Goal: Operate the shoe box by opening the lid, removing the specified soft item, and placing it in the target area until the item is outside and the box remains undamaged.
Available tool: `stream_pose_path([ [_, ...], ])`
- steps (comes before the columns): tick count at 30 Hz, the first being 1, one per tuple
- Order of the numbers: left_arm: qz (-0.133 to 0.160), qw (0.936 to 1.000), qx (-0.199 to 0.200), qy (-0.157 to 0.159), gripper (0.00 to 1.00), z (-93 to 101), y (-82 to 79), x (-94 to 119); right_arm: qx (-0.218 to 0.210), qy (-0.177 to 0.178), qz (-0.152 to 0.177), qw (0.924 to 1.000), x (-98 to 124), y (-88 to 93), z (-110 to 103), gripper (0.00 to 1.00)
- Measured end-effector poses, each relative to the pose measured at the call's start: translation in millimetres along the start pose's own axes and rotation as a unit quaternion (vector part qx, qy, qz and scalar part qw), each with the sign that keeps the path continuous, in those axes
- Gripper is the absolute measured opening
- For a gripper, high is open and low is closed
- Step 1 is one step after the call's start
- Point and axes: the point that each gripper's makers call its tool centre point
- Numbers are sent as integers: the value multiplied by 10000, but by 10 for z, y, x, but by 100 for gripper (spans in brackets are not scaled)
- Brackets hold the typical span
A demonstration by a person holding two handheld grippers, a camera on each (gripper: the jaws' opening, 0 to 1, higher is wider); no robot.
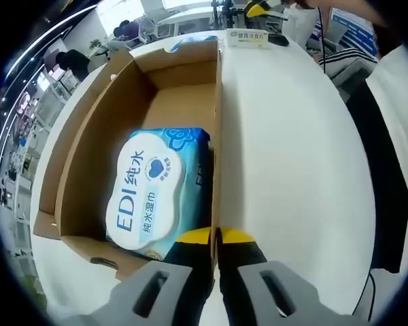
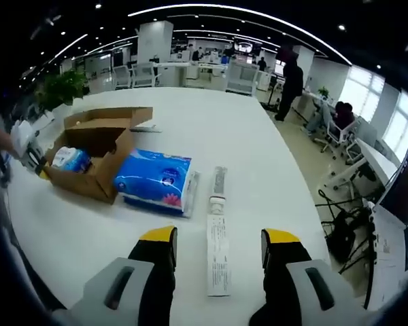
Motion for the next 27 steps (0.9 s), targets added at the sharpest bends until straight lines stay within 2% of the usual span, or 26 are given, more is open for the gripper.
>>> stream_pose_path([
  [3,11,10000,-2,10,1,1,2,0,404,-223,267,9986,43,-223,-168,50],
  [6,7,10000,14,40,1,0,4,-2,1027,-393,290,9935,60,-394,-356,50],
  [8,3,10000,23,48,1,1,5,3,1252,-479,281,9906,62,-485,-443,50],
  [9,4,10000,16,46,1,0,8,0,1323,-591,298,9890,65,-524,-494,50],
  [11,3,10000,14,24,1,0,9,-2,1650,-1028,413,9801,67,-593,-637,52],
  [12,1,10000,10,11,1,0,10,-3,1723,-1123,435,9777,53,-604,-656,53],
  [13,-1,10000,7,-9,1,2,12,-1,1630,-1302,320,9775,28,-580,-695,56],
  [15,4,10000,-1,-12,1,4,12,1,1554,-1425,279,9771,15,-606,-753,56],
  [17,8,10000,1,-9,1,3,11,1,1765,-1653,451,9693,21,-689,-885,56],
  [19,4,10000,-2,-16,1,4,11,1,1941,-1844,488,9623,16,-742,-1007,57],
  [22,5,10000,-9,-19,1,5,8,3,2050,-1894,513,9589,-22,-880,-1086,58],
  [23,8,10000,-12,-23,1,6,5,5,2068,-1928,564,9576,-23,-974,-1116,58],
  [27,17,10000,-24,-23,1,2,6,1,2176,-2246,857,9460,11,-1288,-1280,60],
])
Point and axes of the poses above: the point that each gripper's makers call its tool centre point, and the gripper's own axes: x roughly backward along the fingers, z roughly to its right, y roughly out of its underside
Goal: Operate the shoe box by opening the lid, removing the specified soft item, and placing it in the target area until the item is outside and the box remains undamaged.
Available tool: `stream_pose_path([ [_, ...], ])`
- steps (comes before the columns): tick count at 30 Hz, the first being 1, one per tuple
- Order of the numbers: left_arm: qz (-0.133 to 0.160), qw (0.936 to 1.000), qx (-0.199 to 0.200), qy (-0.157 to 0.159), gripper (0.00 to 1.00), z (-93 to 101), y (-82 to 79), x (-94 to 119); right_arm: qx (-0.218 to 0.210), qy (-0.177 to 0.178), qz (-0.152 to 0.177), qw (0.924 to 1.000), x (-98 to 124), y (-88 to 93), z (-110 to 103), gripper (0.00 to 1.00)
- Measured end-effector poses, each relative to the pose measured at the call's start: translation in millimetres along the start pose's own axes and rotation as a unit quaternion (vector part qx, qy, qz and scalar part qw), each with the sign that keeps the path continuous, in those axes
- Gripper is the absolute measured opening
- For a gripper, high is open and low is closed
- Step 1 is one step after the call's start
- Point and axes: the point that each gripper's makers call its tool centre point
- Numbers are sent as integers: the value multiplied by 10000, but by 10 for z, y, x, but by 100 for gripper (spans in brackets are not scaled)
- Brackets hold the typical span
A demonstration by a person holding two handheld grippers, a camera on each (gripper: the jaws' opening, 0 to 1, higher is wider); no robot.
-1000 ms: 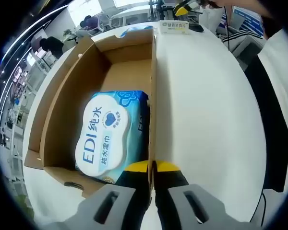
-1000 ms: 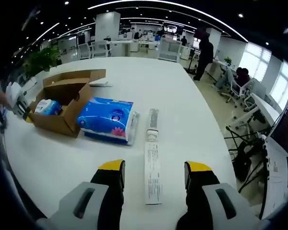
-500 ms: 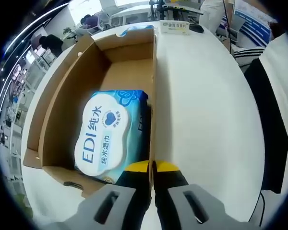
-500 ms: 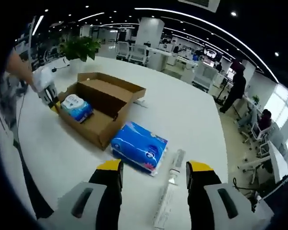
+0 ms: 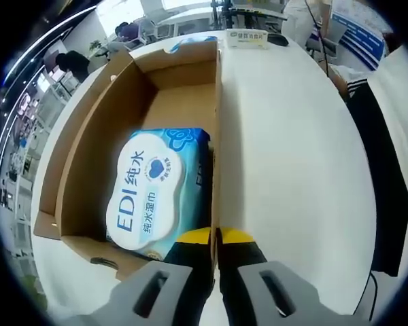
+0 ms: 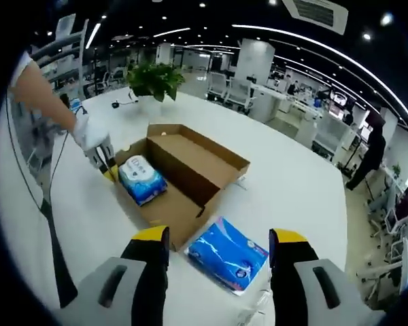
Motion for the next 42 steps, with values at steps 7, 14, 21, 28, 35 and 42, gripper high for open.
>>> stream_pose_path([
  [7,18,10000,3,-36,1,3,-5,6,249,-462,-112,9986,-153,-176,-88,62],
  [14,42,10000,-4,-64,1,3,-6,8,-141,-1146,18,9933,-408,-333,-492,69],
  [21,30,10000,-2,-79,1,-2,-6,4,376,-1311,-129,9906,-708,-317,-621,68],
  [28,44,10000,2,-85,1,-7,-7,3,365,-1354,20,9901,-790,-483,-632,67],
  [35,53,10000,-4,-78,1,-4,-8,7,575,-1463,-84,9875,-891,-532,-720,67],
  [42,131,9999,-79,-59,1,-1,-15,6,704,-1308,-320,9884,-1167,-595,-846,68],
])
Point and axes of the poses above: the point that each gripper's makers call its tool centre point, and the gripper's own axes: x roughly backward along the fingers, z roughly to its right, y roughly out of its underside
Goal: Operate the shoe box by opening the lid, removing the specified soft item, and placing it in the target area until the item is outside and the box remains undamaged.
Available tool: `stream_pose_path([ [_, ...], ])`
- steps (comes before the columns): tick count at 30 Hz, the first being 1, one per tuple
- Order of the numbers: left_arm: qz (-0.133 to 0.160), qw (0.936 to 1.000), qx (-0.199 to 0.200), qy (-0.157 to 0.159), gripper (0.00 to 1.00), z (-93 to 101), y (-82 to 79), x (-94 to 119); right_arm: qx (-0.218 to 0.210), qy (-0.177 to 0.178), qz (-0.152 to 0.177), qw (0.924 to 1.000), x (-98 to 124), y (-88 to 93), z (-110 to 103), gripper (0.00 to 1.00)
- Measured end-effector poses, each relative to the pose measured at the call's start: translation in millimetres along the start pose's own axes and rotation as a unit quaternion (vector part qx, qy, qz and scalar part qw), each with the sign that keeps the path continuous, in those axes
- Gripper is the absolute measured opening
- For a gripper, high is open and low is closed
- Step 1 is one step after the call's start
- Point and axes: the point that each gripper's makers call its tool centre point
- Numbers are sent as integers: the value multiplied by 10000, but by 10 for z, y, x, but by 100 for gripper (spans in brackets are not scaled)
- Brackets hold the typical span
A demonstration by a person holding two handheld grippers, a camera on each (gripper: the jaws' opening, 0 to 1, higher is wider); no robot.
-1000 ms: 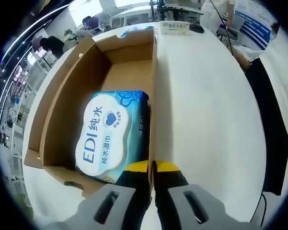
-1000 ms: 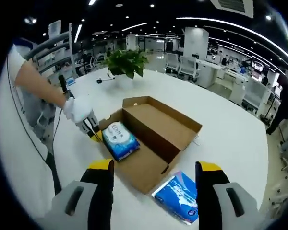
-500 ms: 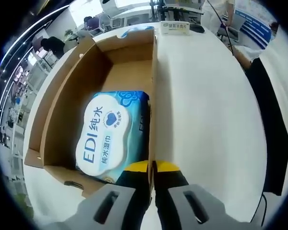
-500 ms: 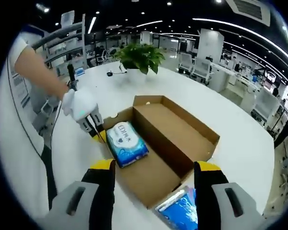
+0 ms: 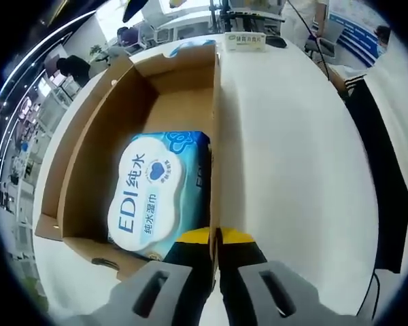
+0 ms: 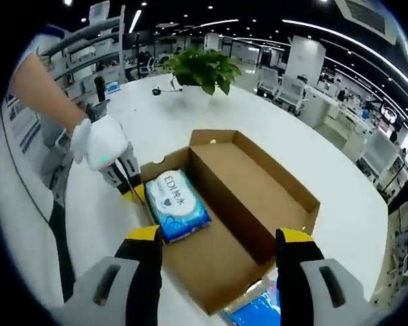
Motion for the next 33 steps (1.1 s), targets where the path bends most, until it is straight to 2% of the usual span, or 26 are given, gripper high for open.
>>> stream_pose_path([
  [3,-20,10000,14,12,1,2,1,-1,156,-93,19,9998,-107,-20,-59,68],
  [4,-21,10000,17,15,1,4,0,1,212,-226,-40,9995,-176,5,-109,68],
  [7,-21,10000,20,12,1,1,2,-3,385,-328,-159,9986,-266,52,-160,65],
  [9,-21,10000,24,23,1,0,3,-3,818,-211,-277,9960,-346,92,-140,60],
  [11,-26,10000,30,26,1,2,3,-2,779,-266,-234,9963,-409,88,-193,59],
  [13,-24,10000,34,21,1,1,2,-4,717,-329,-388,9961,-484,144,-209,61],
  [17,-22,10000,38,23,1,3,-7,-1,761,-497,-432,9949,-577,172,-261,61],
  [26,-16,10000,33,29,1,-4,-17,-2,685,-607,-307,9953,-659,98,-264,61],
  [29,-17,10000,29,25,1,-6,-22,0,692,-688,-345,9946,-695,126,-294,62],
  [32,-17,10000,36,18,1,-10,-22,-3,630,-850,-579,9927,-750,228,-361,67],
  [33,-18,10000,37,16,1,-11,-22,-3,624,-831,-542,9931,-773,221,-359,67],
])
Point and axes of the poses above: the point that each gripper's makers call its tool centre point, and the gripper's own axes: x roughly backward along the fingers, z roughly to its right, y roughly out of its underside
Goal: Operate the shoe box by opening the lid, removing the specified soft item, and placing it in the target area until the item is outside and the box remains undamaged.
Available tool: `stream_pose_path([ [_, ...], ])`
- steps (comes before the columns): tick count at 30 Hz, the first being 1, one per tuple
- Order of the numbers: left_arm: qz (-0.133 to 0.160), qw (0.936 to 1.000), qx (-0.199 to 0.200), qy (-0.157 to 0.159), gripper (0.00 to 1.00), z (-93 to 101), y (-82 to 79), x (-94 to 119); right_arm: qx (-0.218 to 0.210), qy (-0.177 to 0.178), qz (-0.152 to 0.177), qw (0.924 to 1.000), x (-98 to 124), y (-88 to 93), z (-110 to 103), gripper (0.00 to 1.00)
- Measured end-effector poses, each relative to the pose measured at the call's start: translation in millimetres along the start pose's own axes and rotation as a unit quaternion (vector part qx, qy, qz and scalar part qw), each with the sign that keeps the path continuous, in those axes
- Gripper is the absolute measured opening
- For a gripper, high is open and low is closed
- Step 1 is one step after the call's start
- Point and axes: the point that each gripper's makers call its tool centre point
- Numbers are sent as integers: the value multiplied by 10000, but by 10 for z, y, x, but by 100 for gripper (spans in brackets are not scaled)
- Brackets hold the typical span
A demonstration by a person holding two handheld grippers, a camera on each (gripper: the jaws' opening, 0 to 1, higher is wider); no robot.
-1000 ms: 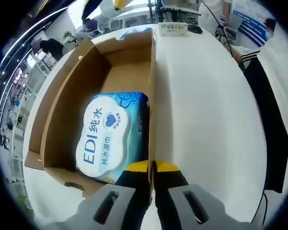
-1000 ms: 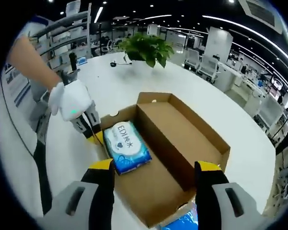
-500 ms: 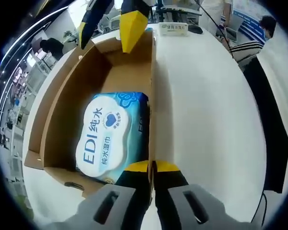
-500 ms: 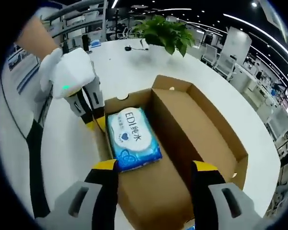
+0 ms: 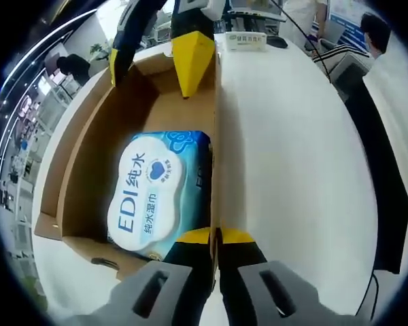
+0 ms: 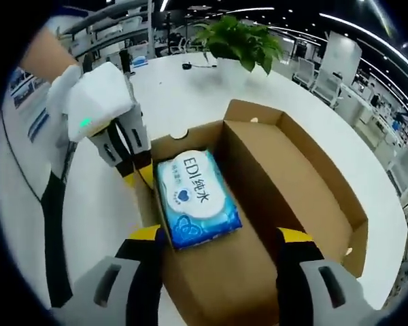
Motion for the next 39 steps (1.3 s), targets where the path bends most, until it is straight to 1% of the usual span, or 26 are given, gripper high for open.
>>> stream_pose_path([
  [2,2,10000,8,-6,1,-1,1,0,-62,11,1,10000,-34,0,6,67],
  [3,6,10000,10,-8,1,1,4,3,-187,8,-22,9998,-61,2,9,67],
  [5,19,10000,-8,-8,1,1,4,4,-238,25,16,9997,-95,-10,22,67],
  [6,32,10000,-2,-16,1,0,6,6,-234,41,22,9997,-126,-12,25,67],
  [7,45,10000,5,-17,1,0,5,5,-215,43,-47,9997,-161,3,19,68],
  [12,35,10000,7,-18,1,2,4,6,-140,-108,-150,9997,-265,32,-59,73],
  [14,29,10000,12,-18,1,2,5,2,-340,-141,-171,9992,-317,50,-87,75],
  [17,28,10000,16,-15,1,3,2,1,-411,-50,-159,9990,-381,45,-71,74],
  [21,25,10000,15,-19,1,2,-1,-1,-235,-28,-340,9991,-470,56,-66,73],
  [22,30,10000,13,-16,1,1,-1,-2,-188,-38,-432,9989,-487,78,-64,72],
  [24,27,10000,1,-11,1,1,-1,-4,-183,-198,-542,9982,-541,113,-107,70],
  [26,28,10000,-1,-9,1,1,-4,-1,-114,-169,-661,9976,-577,138,-87,70],
  [28,25,10000,-4,-1,1,1,-3,-1,-13,-249,-704,9972,-618,145,-122,69],
  [31,21,10000,-7,-5,1,5,-3,-2,-39,-405,-781,9961,-657,180,-182,62],
  [33,23,10000,-1,-11,1,3,0,-4,88,-391,-768,9962,-665,171,-178,63],
  [37,26,10000,-16,1,1,5,0,-2,107,-354,-811,9960,-690,189,-185,61],
  [39,16,10000,-15,12,1,6,2,-5,142,-342,-893,9953,-696,193,-182,60],
])
Point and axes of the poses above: the point that each gripper's makers call its tool centre point, and the gripper's own axes: x roughly backward along the fingers, z roughly to its right, y roughly out of its underside
